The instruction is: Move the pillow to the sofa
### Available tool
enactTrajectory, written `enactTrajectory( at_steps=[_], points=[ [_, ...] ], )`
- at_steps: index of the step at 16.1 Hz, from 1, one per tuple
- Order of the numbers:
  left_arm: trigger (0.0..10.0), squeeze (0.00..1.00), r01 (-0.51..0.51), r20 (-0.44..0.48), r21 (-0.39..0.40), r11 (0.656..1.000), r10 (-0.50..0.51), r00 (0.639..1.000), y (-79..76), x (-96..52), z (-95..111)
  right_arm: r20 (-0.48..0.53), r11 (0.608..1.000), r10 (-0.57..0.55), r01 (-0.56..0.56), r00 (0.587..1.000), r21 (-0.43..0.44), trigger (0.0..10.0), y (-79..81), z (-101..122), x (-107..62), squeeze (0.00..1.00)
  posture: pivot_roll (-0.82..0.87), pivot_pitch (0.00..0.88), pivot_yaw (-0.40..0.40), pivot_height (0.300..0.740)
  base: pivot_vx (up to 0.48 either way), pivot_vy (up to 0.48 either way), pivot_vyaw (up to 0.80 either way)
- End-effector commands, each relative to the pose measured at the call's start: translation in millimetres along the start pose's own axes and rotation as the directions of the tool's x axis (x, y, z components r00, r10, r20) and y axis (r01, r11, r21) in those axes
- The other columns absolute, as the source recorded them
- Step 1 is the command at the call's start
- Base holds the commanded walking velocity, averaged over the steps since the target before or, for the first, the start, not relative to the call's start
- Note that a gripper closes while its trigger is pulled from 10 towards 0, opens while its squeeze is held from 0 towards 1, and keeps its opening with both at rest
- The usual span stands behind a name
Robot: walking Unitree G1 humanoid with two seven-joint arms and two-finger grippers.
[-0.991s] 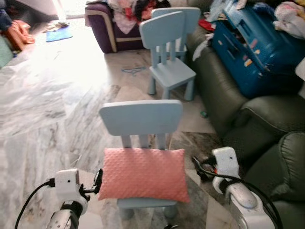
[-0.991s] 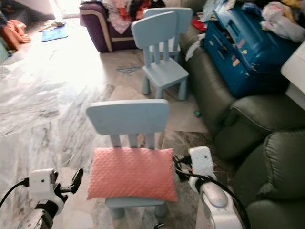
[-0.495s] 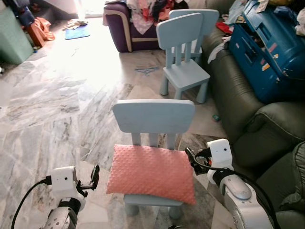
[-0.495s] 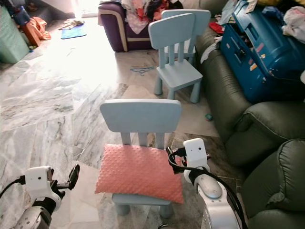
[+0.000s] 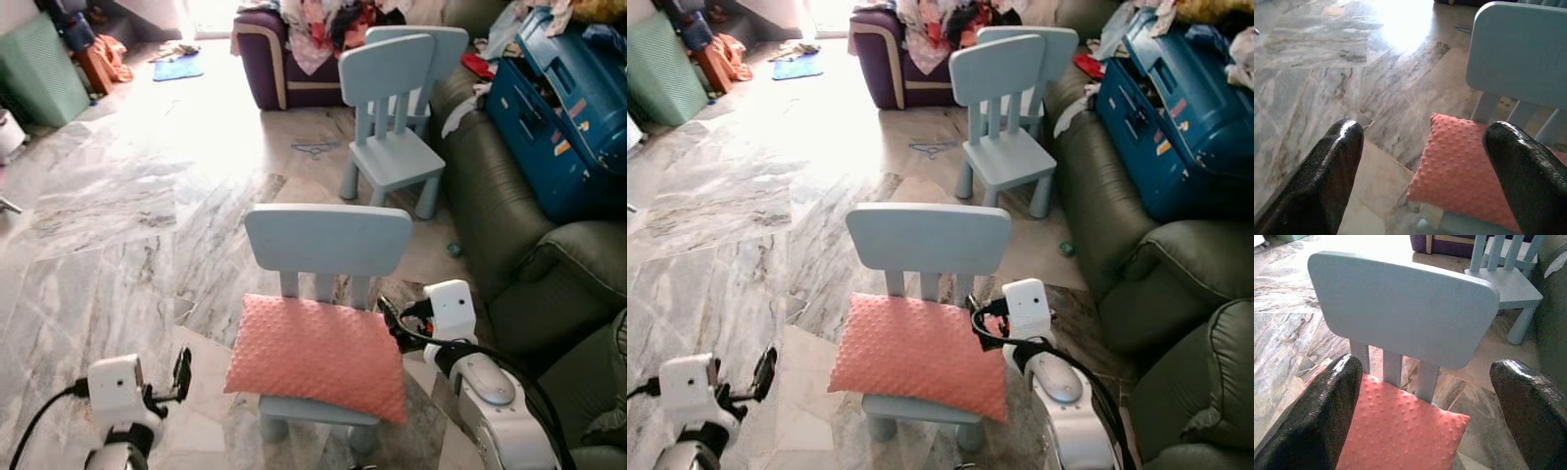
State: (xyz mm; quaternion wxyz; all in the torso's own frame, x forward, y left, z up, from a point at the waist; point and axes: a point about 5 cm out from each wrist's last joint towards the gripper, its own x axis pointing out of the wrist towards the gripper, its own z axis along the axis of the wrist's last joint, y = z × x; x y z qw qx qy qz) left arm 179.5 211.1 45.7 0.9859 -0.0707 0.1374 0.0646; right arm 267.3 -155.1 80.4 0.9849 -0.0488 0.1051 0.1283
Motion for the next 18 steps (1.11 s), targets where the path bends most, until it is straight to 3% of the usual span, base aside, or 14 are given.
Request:
enactTrajectory(
  at_steps=[1, 11, 18],
  points=[
    [10.0, 0.0, 0.009, 0.016, 0.0, 1.0, -0.009, 1.0, 0.8, -4.9, 3.0, 0.006, 1.0, 0.012, -0.012, 1.0, 0.009, 10.0, 0.0, -1.7, -1.9, 0.0, -0.12, 0.071, 0.056, 0.74, 0.0, 0.0, 0.0],
    [10.0, 0.0, 0.013, 0.006, 0.001, 1.0, -0.013, 1.0, 2.1, -8.8, 1.2, 0.005, 0.999, 0.033, -0.034, 0.999, 0.009, 10.0, 2.3, -4.1, -6.1, 0.0, -0.12, 0.081, 0.06, 0.736, 0.0, 0.0, 0.0],
    [10.0, 0.0, 0.015, 0.001, 0.005, 1.0, -0.015, 1.0, 2.3, -8.4, 0.8, 0.005, 0.999, 0.044, -0.044, 0.999, 0.013, 10.0, 4.6, -4.6, -6.8, 0.0, -0.12, 0.088, 0.062, 0.661, 0.0, 0.0, 0.0]
  ],
)
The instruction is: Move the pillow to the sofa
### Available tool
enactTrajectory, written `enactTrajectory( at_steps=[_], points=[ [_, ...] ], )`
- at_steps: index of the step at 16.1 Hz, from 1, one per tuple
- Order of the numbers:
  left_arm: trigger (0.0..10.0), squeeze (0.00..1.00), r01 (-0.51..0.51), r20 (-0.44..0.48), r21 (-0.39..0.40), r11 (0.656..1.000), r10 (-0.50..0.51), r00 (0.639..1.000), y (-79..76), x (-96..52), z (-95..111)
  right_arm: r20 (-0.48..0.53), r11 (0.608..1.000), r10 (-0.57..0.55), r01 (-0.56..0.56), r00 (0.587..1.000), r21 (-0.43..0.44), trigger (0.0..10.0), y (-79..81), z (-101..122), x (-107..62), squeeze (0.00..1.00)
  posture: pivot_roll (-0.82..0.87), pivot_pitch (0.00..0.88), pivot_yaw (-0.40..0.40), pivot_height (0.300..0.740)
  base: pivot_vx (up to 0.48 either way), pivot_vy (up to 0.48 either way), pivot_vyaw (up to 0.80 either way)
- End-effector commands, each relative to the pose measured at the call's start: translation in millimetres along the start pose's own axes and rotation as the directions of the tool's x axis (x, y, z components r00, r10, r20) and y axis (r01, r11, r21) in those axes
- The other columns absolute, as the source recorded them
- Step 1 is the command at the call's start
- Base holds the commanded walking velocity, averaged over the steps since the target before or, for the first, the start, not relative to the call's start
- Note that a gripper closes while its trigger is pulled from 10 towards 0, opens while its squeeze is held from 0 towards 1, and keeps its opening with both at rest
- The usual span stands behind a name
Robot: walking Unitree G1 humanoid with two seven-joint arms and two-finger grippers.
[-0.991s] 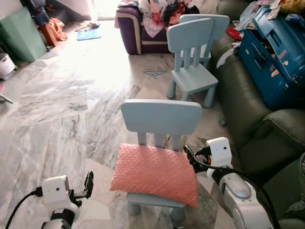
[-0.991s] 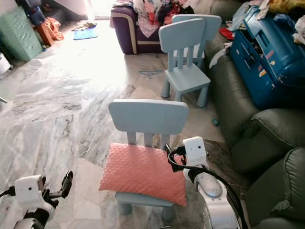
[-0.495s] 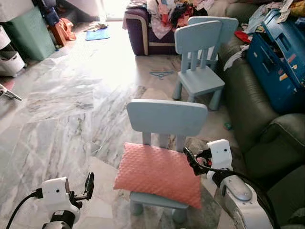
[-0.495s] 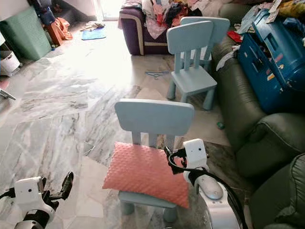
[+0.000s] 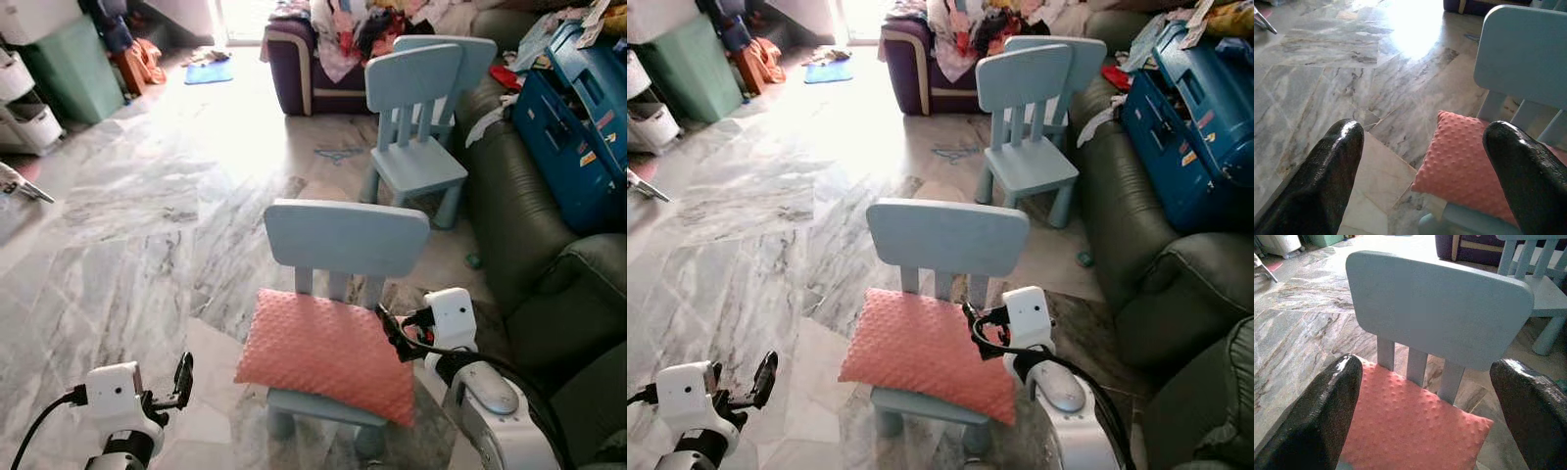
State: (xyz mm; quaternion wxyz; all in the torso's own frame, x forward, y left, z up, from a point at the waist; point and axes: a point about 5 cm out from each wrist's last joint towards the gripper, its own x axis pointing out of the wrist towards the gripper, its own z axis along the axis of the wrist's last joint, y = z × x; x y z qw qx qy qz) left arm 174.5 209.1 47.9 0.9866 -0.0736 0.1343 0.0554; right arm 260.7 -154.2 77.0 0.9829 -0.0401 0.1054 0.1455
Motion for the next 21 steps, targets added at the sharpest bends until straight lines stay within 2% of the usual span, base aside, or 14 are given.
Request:
enactTrajectory(
  at_steps=[1, 12, 21],
  points=[
    [10.0, 0.0, -0.005, -0.003, 0.009, 1.0, 0.005, 1.0, 3.7, -2.6, 0.5, 0.002, 1.0, 0.008, -0.008, 1.0, 0.0, 10.0, 2.0, 0.0, -1.3, 0.0, -0.12, 0.088, 0.062, 0.652, 0.0, 0.0, 0.0],
    [10.0, 0.0, -0.003, -0.007, 0.007, 1.0, 0.003, 1.0, 2.1, -0.8, -0.7, 0.007, 1.0, 0.017, -0.017, 1.0, -0.004, 10.0, 4.2, 1.7, 0.7, 0.0, -0.12, 0.093, 0.06, 0.53, 0.0, 0.0, 0.0],
    [10.0, 0.0, -0.025, 0.005, -0.02, 0.999, 0.025, 1.0, 4.2, 5.3, 2.5, 0.023, 1.0, 0.01, -0.01, 1.0, -0.01, 10.0, 3.4, 6.2, 7.0, 0.0, -0.12, 0.096, 0.061, 0.53, 0.0, 0.0, 0.0]
  ],
)
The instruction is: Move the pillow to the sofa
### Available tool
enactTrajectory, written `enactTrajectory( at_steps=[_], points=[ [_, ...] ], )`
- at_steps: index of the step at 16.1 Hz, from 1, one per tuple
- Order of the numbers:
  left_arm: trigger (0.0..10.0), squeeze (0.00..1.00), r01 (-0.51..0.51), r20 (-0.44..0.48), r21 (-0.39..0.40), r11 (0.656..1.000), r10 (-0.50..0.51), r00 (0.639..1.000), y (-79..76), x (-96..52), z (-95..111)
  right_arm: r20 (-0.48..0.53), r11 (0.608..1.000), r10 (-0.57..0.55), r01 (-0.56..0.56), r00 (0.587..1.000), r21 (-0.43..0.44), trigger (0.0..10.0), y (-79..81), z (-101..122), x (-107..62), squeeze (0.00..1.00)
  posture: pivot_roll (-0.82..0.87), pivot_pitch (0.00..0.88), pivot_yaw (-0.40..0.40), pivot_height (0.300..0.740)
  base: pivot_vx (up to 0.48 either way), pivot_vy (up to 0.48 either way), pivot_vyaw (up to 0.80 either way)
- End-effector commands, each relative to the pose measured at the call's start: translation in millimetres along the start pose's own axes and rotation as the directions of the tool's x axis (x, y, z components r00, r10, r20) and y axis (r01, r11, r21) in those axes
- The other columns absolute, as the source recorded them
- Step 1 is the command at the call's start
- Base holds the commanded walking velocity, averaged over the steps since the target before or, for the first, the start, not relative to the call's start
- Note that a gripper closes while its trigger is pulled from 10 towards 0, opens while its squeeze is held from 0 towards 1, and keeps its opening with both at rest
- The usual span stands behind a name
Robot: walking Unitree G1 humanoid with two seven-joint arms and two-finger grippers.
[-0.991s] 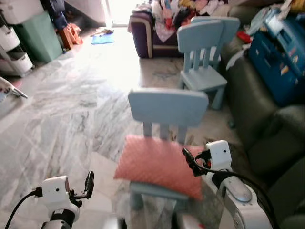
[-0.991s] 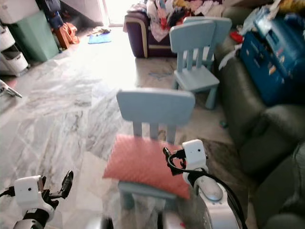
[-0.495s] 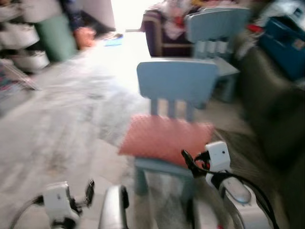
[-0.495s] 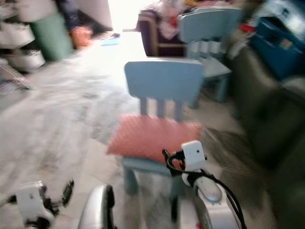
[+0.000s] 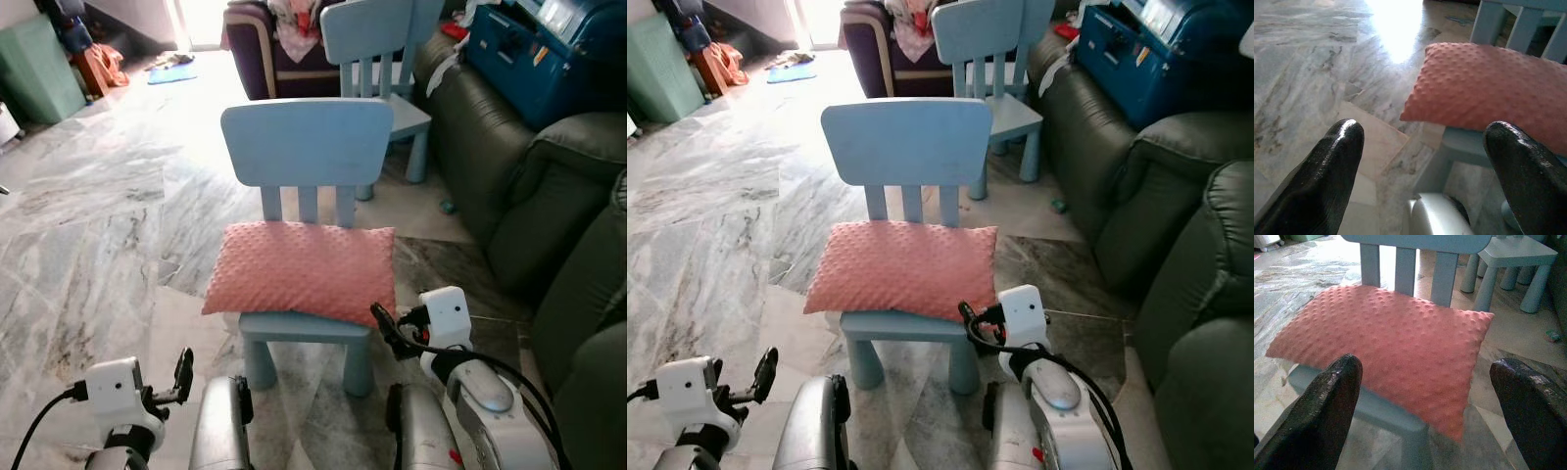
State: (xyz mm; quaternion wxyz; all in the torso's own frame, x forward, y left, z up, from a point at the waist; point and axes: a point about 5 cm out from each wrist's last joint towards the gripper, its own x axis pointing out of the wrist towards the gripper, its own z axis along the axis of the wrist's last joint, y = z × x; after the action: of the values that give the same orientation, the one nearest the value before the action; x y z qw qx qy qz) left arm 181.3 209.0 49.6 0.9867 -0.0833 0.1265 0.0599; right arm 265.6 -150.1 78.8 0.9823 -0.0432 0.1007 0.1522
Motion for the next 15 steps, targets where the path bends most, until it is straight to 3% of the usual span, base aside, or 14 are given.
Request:
enactTrajectory(
  at_steps=[1, 4, 11, 12, 15],
  points=[
    [10.0, 0.0, -0.024, -0.002, 0.003, 1.0, 0.024, 1.0, 7.1, 2.4, 2, 0.022, 1.0, -0.006, 0.006, 1.0, -0.001, 10.0, 0.1, 6, 4.2, 0.0, -0.12, 0.097, 0.061, 0.53, 0.0, 0.0, 0.0],
    [10.0, 0.0, -0.027, 0.006, 0.008, 1.0, 0.027, 1.0, 9.2, 5.1, 6, 0.022, 1.0, -0.001, 0.001, 1.0, -0.005, 10.0, 0.6, 6, 4.2, 0.0, -0.12, 0.099, 0.061, 0.521, 0.0, 0.0, 0.0],
    [10.0, 0.0, -0.016, 0.003, 0.026, 1.0, 0.016, 1.0, 9.2, 5.3, 5, 0.017, 1.0, 0.005, -0.005, 1.0, -0.005, 10.0, 2.6, 4, 2.6, 0.0, -0.12, 0.111, 0.061, 0.432, 0.0, 0.0, 0.0],
    [10.0, 0.0, -0.029, 0.01, 0.059, 0.998, 0.029, 1.0, 15.9, 11.2, 9, 0.019, 1.0, 0.007, -0.007, 1.0, -0.006, 10.0, 2.8, 5, 3.5, 0.0, -0.12, 0.112, 0.06, 0.417, 0.0, 0.0, 0.0],
    [10.0, 0.0, -0.089, 0.041, 0.055, 0.994, 0.087, 0.995, 33.9, 28.3, 24, 0.048, 1.0, 0.008, -0.007, 0.999, -0.015, 10.0, -0.9, 14, 12.0, 0.0, -0.13, 0.118, 0.06, 0.407, 0.0, 0.0, 0.0]
  ],
)
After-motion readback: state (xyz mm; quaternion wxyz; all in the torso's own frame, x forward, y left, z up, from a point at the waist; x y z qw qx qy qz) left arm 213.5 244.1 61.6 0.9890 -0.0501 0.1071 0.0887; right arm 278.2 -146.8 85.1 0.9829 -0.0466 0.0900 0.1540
